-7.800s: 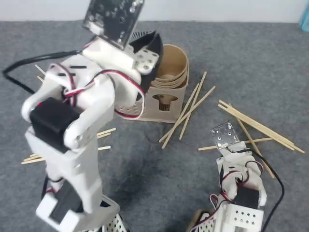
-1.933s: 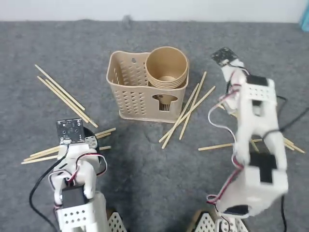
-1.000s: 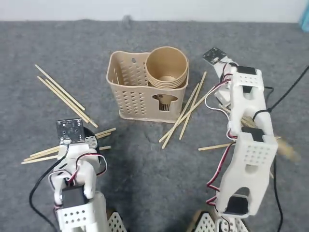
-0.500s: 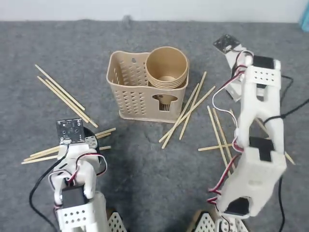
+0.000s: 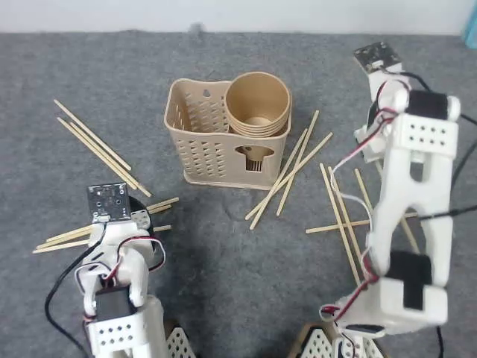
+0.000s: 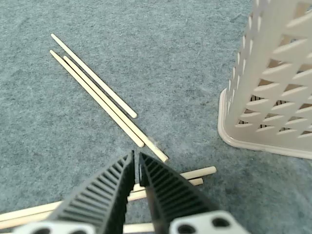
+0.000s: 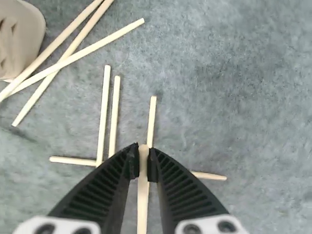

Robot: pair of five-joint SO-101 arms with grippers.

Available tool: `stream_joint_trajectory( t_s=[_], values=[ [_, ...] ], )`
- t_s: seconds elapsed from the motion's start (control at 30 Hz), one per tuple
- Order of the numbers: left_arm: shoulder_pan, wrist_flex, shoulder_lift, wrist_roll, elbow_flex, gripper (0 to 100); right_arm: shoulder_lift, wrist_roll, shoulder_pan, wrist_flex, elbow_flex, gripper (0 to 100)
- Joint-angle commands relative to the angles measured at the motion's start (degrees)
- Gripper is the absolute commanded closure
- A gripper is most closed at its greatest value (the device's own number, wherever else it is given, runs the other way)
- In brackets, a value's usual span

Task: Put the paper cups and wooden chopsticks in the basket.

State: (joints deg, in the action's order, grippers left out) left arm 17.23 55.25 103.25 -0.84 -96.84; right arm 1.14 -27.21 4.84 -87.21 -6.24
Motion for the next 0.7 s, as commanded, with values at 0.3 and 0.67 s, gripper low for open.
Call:
stream_joint_trajectory(
  t_s=[0.3,0.67],
  values=[
    [0.35,-0.62,0.53,-0.18,0.22,98,37.14,5.36,-1.45,25.10,30.95,99.1],
    [0.35,-0.44,0.53,-0.18,0.22,98,56.92,5.27,-2.15,49.27,41.41,99.1]
  ],
)
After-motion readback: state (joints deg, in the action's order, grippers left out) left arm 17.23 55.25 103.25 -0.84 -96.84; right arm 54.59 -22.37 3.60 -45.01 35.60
